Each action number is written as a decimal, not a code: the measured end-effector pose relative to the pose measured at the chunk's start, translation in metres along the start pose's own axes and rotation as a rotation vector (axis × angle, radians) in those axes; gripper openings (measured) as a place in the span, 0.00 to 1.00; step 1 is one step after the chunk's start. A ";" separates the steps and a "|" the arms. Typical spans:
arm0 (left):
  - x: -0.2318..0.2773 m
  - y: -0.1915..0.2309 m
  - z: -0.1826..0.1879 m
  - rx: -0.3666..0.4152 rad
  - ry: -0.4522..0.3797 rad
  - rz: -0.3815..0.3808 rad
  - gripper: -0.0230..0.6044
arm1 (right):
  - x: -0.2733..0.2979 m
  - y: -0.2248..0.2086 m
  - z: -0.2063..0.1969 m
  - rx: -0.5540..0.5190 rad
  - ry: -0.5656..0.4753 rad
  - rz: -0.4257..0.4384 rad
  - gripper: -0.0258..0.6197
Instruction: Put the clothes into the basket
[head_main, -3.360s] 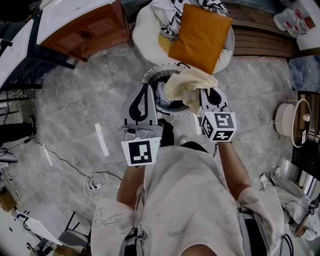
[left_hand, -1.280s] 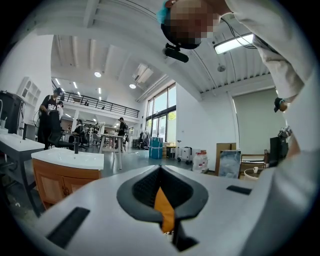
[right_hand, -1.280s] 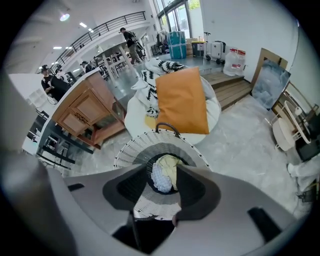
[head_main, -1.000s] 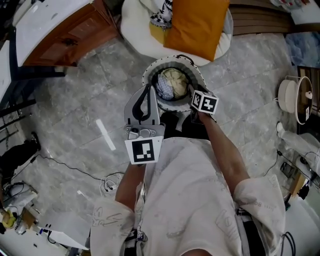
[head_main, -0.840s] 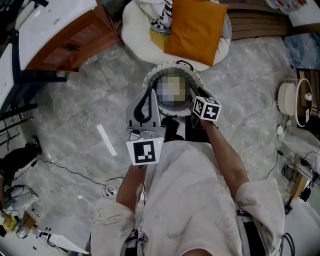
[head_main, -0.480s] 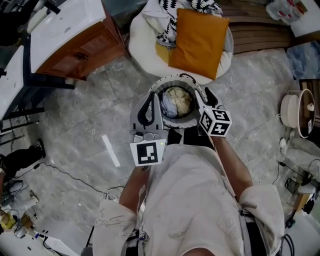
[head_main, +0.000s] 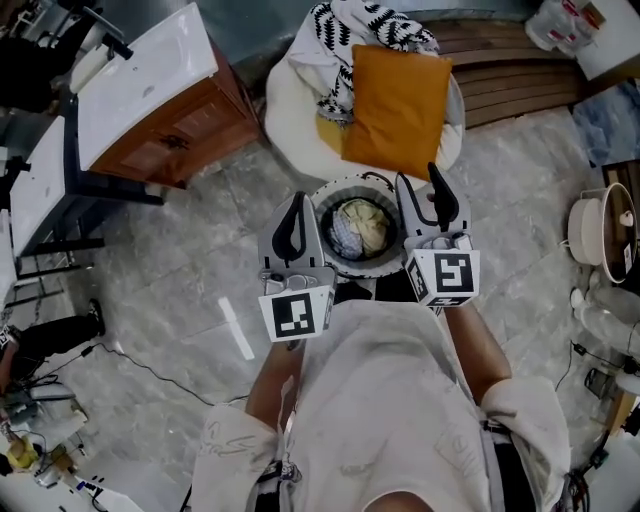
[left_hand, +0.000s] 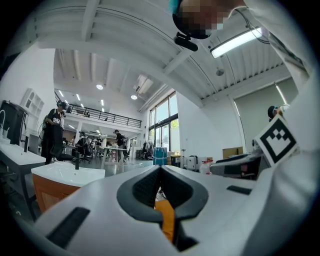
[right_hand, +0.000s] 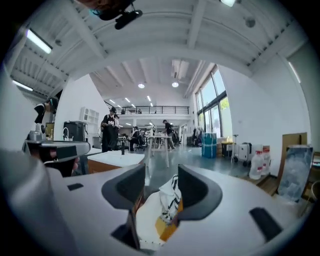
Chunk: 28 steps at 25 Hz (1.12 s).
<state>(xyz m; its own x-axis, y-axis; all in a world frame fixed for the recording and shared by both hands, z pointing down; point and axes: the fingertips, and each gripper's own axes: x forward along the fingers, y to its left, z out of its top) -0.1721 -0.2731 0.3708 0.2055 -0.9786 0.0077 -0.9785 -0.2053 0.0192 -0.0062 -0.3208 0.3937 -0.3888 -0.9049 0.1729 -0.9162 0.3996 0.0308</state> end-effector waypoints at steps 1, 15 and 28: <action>0.000 0.000 0.003 0.006 -0.007 0.001 0.04 | -0.003 0.000 0.012 -0.026 -0.034 -0.008 0.33; -0.008 0.007 0.031 0.044 -0.055 0.009 0.04 | -0.021 0.011 0.057 -0.092 -0.152 -0.018 0.26; -0.014 -0.006 0.033 0.037 -0.056 -0.018 0.04 | -0.031 0.016 0.055 -0.103 -0.155 -0.022 0.02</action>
<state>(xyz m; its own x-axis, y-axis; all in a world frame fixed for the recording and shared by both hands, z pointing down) -0.1702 -0.2588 0.3375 0.2228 -0.9737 -0.0480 -0.9748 -0.2221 -0.0184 -0.0139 -0.2944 0.3346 -0.3868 -0.9220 0.0174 -0.9129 0.3855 0.1344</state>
